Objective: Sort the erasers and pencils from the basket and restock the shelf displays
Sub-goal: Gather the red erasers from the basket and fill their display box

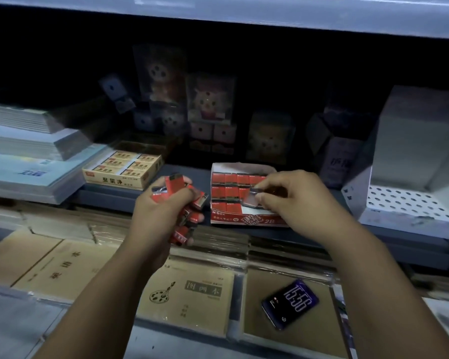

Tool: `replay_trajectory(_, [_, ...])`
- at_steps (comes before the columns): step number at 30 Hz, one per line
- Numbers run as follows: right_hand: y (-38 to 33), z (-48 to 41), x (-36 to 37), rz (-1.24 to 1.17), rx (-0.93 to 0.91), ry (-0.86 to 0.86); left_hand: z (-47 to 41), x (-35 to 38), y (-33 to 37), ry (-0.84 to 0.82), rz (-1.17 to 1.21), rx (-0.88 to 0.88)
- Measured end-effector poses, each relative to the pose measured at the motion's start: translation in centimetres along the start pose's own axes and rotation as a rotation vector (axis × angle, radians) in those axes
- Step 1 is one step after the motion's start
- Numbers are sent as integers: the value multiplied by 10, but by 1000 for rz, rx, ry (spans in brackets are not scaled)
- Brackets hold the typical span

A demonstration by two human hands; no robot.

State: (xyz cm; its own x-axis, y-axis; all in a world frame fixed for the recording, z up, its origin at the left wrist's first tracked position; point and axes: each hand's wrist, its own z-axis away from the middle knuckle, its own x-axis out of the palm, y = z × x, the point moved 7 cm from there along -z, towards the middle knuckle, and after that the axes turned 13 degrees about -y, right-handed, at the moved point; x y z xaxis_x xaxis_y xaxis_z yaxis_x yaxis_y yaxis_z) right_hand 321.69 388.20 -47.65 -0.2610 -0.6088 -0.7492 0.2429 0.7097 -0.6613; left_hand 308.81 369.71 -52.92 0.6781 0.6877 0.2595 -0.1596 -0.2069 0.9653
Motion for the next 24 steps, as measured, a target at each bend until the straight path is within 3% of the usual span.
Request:
replay_trajectory(10, [-1,-2,9,19,39,-190,5,3,-20,59,130,-5])
replay_trajectory(15, [-2,-4,12,66,80,-205,5,4,-23,67,159,1])
replay_trajectory(21, [-16,-10,19,36,-49,12,4,4,-23,52,138,7])
replay_trajectory(24, [-38,-11,33,-18,-158,38,3,4,-21,44,141,23])
